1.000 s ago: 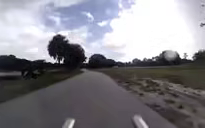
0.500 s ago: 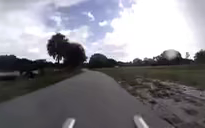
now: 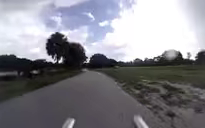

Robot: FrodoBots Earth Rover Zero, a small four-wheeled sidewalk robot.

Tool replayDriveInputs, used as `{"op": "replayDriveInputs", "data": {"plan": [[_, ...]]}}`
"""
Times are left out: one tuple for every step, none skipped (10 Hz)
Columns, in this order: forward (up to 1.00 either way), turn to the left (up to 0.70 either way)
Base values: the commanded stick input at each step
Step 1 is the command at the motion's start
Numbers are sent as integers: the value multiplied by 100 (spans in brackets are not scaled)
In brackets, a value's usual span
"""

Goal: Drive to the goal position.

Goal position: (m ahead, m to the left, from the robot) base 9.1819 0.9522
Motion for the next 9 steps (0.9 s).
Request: {"op": "replayDriveInputs", "data": {"plan": [[85, 13], [85, 0], [85, 0], [85, 0], [85, 0], [85, 0], [85, 0], [85, 0], [85, 0]]}}
